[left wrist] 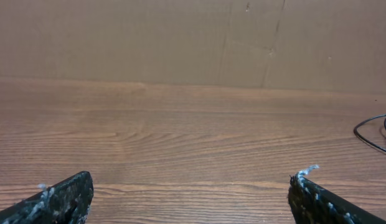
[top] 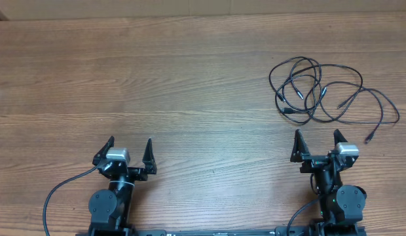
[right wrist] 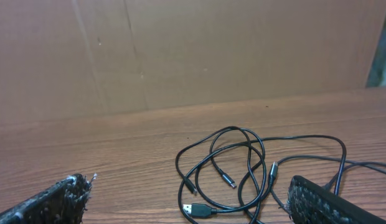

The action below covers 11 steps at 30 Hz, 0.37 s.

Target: Untangle cables

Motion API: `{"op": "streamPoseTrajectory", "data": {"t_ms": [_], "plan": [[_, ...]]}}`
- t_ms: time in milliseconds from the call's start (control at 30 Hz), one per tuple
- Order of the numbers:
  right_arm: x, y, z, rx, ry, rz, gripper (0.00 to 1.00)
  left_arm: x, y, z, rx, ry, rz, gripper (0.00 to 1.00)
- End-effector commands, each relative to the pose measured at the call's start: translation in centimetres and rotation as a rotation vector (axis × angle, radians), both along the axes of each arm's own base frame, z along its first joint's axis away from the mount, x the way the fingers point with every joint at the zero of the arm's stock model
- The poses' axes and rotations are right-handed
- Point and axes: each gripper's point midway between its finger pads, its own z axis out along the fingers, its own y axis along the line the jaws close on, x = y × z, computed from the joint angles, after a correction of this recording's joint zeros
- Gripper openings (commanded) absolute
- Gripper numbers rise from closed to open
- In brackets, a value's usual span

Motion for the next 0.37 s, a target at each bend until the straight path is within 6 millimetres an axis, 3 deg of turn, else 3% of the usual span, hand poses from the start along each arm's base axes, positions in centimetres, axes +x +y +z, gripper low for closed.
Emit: {"op": "streamPoseTrajectory", "data": {"t_ms": [0, 333], "plan": [[0.02, -0.27, -0.3, -0.004, 0.001, -0.015, 1.0, -0.02, 0.18, 0.02, 0.022, -0.007, 0.007, 1.0], [0.02, -0.27, -0.3, -0.004, 0.001, -0.015, 1.0, -0.02, 0.18, 0.02, 0.022, -0.007, 0.007, 1.0]]}}
